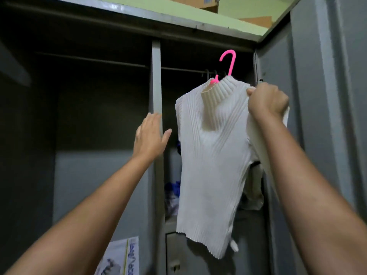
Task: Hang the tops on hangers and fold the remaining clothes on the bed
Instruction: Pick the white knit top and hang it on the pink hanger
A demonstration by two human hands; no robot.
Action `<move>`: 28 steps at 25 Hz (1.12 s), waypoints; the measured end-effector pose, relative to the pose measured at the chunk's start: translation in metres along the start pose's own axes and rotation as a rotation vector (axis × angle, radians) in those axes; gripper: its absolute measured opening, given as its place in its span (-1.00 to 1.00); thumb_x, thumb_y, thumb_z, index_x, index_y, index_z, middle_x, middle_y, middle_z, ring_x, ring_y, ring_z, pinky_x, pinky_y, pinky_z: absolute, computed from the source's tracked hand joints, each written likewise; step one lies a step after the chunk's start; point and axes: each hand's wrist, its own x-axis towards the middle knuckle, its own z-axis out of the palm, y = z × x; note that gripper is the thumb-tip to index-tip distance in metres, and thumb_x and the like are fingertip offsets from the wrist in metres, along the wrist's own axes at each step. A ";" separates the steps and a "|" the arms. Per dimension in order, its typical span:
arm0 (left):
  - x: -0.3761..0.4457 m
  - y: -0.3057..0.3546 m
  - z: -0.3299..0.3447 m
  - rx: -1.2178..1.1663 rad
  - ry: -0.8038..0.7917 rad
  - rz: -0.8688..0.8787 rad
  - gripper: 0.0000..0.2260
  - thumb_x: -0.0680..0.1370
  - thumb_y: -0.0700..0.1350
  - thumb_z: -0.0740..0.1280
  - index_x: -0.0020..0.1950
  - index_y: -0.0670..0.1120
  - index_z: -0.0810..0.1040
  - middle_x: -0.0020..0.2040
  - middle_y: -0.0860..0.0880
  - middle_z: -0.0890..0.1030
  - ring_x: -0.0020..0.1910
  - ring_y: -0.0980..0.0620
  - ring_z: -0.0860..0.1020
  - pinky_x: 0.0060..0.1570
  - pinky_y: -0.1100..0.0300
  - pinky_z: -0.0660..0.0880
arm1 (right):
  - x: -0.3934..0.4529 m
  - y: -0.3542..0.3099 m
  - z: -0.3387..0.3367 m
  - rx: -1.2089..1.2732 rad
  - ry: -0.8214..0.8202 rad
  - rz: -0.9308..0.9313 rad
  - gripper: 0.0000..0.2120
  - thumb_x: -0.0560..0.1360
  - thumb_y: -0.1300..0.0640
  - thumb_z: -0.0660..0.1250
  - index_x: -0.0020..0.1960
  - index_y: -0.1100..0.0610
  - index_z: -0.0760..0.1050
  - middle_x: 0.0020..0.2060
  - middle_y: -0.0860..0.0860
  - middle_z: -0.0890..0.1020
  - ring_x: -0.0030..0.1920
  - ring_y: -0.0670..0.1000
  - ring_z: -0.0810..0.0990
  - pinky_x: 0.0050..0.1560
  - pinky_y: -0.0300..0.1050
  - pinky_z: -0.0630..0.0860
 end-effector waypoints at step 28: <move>0.077 -0.008 0.100 0.496 0.277 0.093 -0.17 0.55 0.19 0.15 0.54 -0.25 -0.23 0.56 -0.20 -0.20 0.55 -0.11 -0.19 0.52 0.00 -0.12 | 0.129 -0.077 0.197 -0.118 0.128 -0.134 -0.53 0.53 0.00 0.31 0.30 0.28 0.34 0.21 0.23 0.48 0.21 0.23 0.43 0.08 0.11 0.42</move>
